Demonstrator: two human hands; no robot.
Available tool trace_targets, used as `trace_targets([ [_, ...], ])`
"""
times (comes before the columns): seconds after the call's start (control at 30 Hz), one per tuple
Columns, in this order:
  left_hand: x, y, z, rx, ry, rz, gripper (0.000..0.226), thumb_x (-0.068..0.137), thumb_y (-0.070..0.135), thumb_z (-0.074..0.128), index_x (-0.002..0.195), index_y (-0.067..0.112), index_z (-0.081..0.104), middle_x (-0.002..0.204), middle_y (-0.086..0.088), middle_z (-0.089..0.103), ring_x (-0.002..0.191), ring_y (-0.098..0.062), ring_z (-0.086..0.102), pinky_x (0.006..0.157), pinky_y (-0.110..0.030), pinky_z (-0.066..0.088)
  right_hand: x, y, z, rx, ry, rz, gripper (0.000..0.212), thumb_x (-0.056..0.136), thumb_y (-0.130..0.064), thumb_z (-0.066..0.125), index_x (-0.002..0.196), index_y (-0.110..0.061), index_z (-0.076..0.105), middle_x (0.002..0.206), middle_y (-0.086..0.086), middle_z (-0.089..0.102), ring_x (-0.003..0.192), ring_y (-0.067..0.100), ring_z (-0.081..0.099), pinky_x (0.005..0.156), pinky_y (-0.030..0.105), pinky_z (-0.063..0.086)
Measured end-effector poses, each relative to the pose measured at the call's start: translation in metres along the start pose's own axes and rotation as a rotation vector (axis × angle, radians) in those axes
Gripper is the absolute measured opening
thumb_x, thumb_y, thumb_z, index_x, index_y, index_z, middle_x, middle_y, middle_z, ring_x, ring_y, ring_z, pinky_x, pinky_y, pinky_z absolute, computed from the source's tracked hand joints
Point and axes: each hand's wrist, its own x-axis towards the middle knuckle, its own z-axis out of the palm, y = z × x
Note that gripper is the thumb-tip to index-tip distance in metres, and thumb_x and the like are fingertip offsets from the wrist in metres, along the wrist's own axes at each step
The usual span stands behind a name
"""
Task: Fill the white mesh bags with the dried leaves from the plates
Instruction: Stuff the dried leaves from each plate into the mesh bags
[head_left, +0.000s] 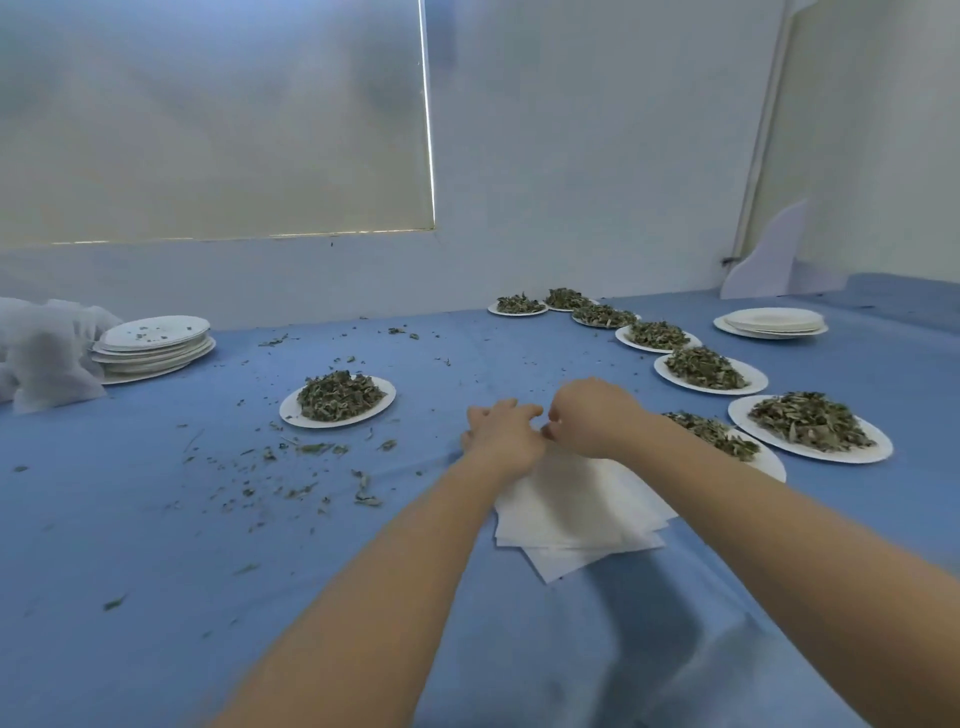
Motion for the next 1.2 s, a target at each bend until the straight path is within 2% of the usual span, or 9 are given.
trace_targets([
  [0.1, 0.000, -0.001, 0.012, 0.054, 0.058, -0.007, 0.047, 0.092, 0.020, 0.040, 0.137, 0.034, 0.039, 0.148, 0.005, 0.029, 0.128, -0.028, 0.018, 0.098, -0.036, 0.026, -0.002, 0.008, 0.005, -0.013, -0.072, -0.018, 0.041, 0.094, -0.042, 0.046, 0.113, -0.008, 0.059, 0.113, 0.009, 0.058, 0.114, 0.028, 0.043, 0.084, 0.035, 0.040],
  [0.17, 0.000, -0.005, 0.016, 0.099, 0.118, 0.014, 0.045, 0.090, 0.016, 0.043, 0.132, 0.032, 0.042, 0.144, 0.006, 0.033, 0.125, -0.027, 0.020, 0.094, -0.032, 0.026, 0.001, 0.010, 0.010, -0.043, -0.055, -0.040, 0.044, 0.093, -0.043, 0.049, 0.119, -0.009, 0.058, 0.118, 0.009, 0.058, 0.119, 0.029, 0.039, 0.089, 0.036, 0.040],
  [0.37, 0.003, -0.023, 0.013, 0.005, 0.327, 0.124, 0.021, 0.089, 0.024, 0.055, 0.110, 0.025, 0.057, 0.136, 0.010, 0.043, 0.123, -0.021, 0.023, 0.089, -0.023, 0.020, 0.011, 0.012, 0.010, 0.063, 0.065, -0.096, 0.026, 0.090, -0.031, 0.060, 0.113, -0.020, 0.062, 0.111, 0.002, 0.062, 0.111, 0.021, 0.050, 0.080, 0.029, 0.043],
  [0.47, 0.007, -0.021, -0.002, -0.245, 0.368, 0.103, 0.016, 0.091, 0.023, 0.054, 0.106, 0.019, 0.059, 0.115, 0.005, 0.055, 0.119, -0.019, 0.031, 0.080, -0.017, 0.023, 0.018, 0.014, -0.001, 0.256, 0.174, -0.095, 0.015, 0.089, -0.027, 0.062, 0.102, -0.021, 0.065, 0.101, -0.002, 0.063, 0.101, 0.016, 0.054, 0.075, 0.028, 0.043],
  [0.6, 0.010, -0.017, -0.036, -0.532, 0.405, -0.009, 0.011, 0.095, 0.029, 0.045, 0.098, 0.018, 0.045, 0.083, 0.012, 0.046, 0.080, -0.011, 0.047, 0.056, -0.023, 0.028, 0.036, -0.003, -0.021, 0.516, 0.329, -0.113, 0.006, 0.088, -0.027, 0.062, 0.092, -0.023, 0.062, 0.090, -0.006, 0.060, 0.093, 0.017, 0.058, 0.081, 0.034, 0.049],
  [0.7, 0.016, -0.021, -0.068, -0.691, 0.467, -0.079, 0.013, 0.096, 0.032, 0.043, 0.099, 0.020, 0.046, 0.083, 0.014, 0.045, 0.072, -0.001, 0.044, 0.055, -0.019, 0.033, 0.054, -0.027, -0.034, 0.605, 0.379, -0.173, 0.004, 0.090, -0.027, 0.060, 0.091, -0.023, 0.059, 0.088, -0.005, 0.063, 0.091, 0.018, 0.059, 0.082, 0.039, 0.049],
  [0.93, 0.036, -0.071, -0.130, -0.528, 0.607, -0.096, 0.023, 0.097, 0.028, 0.041, 0.090, 0.018, 0.060, 0.095, 0.003, 0.058, 0.086, -0.014, 0.051, 0.065, -0.024, 0.034, 0.100, -0.079, -0.049, 0.669, 0.516, -0.358, 0.006, 0.090, -0.030, 0.061, 0.091, -0.025, 0.058, 0.099, -0.008, 0.049, 0.081, 0.008, 0.052, 0.072, 0.019, 0.034],
  [1.07, 0.046, -0.105, -0.152, -0.379, 0.619, -0.085, 0.019, 0.096, 0.028, 0.043, 0.086, 0.022, 0.059, 0.088, 0.008, 0.058, 0.081, -0.010, 0.050, 0.058, -0.014, 0.033, 0.124, -0.103, -0.048, 0.692, 0.397, -0.396, 0.021, 0.083, -0.046, 0.064, 0.093, -0.028, 0.067, 0.097, -0.011, 0.039, 0.079, -0.001, 0.045, 0.064, 0.011, 0.032],
  [1.2, 0.051, -0.132, -0.165, -0.280, 0.595, -0.070, 0.017, 0.096, 0.030, 0.044, 0.087, 0.027, 0.059, 0.086, 0.011, 0.059, 0.080, -0.007, 0.050, 0.055, -0.008, 0.032, 0.141, -0.127, -0.049, 0.695, 0.299, -0.444, 0.021, 0.082, -0.045, 0.067, 0.089, -0.027, 0.072, 0.080, -0.014, 0.054, 0.067, -0.009, 0.047, 0.056, 0.006, 0.033],
])
